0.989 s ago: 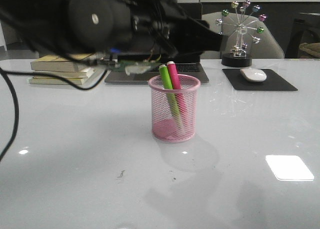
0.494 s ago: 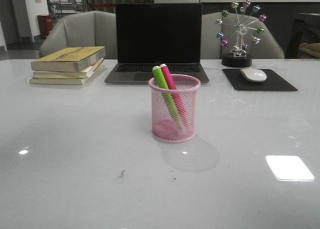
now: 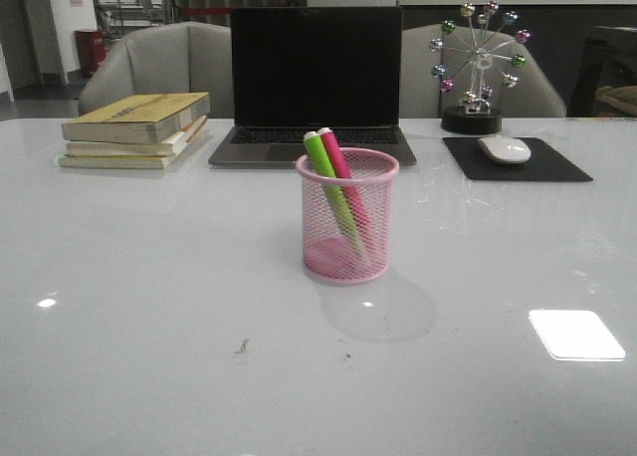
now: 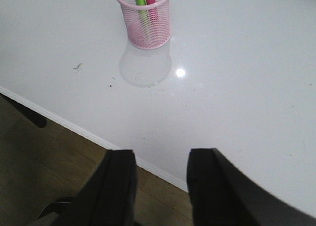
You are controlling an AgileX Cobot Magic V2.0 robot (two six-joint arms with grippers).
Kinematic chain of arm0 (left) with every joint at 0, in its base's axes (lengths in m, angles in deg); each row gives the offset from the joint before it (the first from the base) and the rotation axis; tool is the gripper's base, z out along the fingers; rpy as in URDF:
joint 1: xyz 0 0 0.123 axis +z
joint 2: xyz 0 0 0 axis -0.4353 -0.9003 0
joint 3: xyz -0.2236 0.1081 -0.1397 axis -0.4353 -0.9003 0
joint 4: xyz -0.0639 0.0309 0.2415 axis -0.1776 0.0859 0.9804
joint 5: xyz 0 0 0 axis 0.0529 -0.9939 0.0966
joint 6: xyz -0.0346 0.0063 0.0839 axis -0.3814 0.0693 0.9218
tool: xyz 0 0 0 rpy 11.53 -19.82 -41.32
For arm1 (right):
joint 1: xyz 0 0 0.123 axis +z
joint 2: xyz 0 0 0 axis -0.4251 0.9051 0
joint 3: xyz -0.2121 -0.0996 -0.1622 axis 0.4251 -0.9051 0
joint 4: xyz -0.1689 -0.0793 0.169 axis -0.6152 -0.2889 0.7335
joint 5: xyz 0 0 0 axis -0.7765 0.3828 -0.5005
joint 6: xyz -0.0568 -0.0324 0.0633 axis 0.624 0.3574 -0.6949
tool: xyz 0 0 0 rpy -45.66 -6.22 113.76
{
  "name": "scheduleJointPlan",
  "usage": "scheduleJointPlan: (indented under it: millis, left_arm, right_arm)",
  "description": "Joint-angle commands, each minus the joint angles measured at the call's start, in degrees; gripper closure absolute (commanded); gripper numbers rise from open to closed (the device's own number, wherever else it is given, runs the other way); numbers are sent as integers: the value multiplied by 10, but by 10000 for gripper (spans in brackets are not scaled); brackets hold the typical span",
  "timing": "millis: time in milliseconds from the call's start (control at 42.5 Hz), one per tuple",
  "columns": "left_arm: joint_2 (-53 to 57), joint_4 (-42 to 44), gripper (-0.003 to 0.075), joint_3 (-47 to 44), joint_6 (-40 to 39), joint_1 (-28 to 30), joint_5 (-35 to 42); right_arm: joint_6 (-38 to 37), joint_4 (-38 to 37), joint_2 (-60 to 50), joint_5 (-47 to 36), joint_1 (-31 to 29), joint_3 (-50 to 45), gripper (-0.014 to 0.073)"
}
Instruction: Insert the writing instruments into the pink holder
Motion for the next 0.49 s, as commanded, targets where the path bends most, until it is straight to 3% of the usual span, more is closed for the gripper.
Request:
scheduleJointPlan:
  millis: [0,165,377,471]
  left_arm:
    - [42,-4,294,-24,-13,2,32]
    - [84,0,294,-65,-20,2,32]
    - [86,62,294,-75,-117,2,21]
    - [86,67,299,-75,-121,2,11]
  right_arm:
    - [2,0,2,-40,-3,16,219]
    - [3,-1,2,-38,-3,16,219]
    - [44,-1,2,-53,-3,1,219]
    - [44,-1,2,-66,-3,-16,223]
